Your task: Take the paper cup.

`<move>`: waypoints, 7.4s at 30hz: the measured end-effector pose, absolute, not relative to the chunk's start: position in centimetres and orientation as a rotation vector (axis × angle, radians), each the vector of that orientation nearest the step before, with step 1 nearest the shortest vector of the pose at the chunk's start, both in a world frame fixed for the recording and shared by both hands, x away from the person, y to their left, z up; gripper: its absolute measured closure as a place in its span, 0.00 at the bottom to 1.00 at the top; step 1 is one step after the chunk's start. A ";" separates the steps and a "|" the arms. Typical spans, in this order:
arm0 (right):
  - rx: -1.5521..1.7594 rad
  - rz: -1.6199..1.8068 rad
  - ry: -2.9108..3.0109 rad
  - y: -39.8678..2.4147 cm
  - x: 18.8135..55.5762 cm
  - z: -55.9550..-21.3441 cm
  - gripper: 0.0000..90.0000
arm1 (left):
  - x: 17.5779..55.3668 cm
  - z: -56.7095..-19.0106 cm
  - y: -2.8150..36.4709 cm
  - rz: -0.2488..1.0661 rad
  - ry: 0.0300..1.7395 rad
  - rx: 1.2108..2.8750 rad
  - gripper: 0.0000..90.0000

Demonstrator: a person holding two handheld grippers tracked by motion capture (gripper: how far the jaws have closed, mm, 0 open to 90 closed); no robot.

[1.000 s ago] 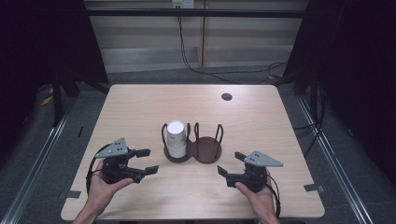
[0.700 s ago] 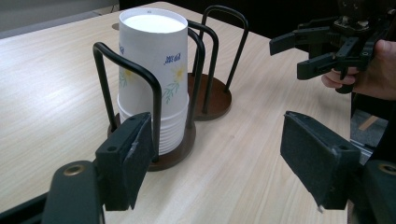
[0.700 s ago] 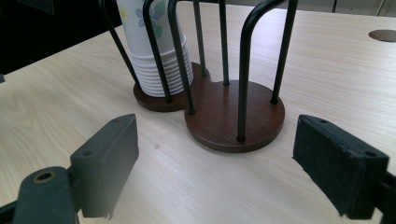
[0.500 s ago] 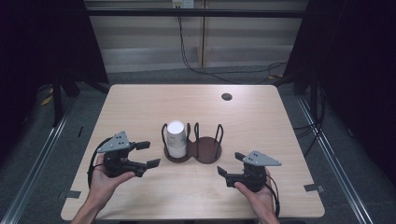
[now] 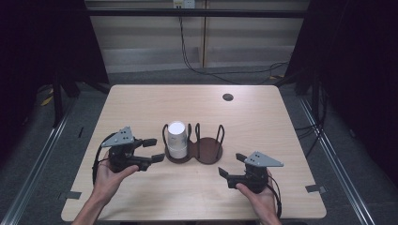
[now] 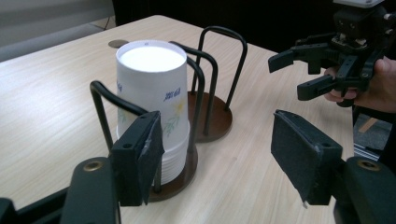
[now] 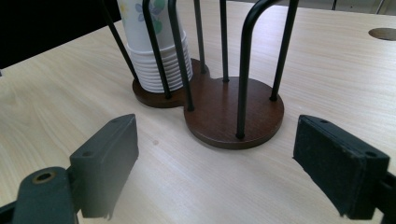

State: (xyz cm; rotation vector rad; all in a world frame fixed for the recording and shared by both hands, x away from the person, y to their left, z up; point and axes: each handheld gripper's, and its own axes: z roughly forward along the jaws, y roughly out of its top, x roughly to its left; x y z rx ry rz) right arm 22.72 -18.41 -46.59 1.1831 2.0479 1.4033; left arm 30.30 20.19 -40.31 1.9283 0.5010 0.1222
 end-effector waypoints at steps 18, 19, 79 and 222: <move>1.176 1.409 2.052 -18.3 22.6 -46.5 0.15 | 31.9 -38.0 19.3 0.124 0.472 1.914 0.51; 1.173 1.407 2.055 -18.3 22.6 -46.5 0.15 | 32.0 -37.8 19.1 0.130 0.484 1.918 0.50; 1.180 1.413 2.104 -18.1 22.8 -46.7 0.15 | 38.0 -37.3 11.8 0.232 0.524 2.341 0.38; 1.186 1.402 2.128 -17.5 22.9 -46.9 0.16 | 32.9 -33.5 20.1 0.238 0.538 1.903 0.40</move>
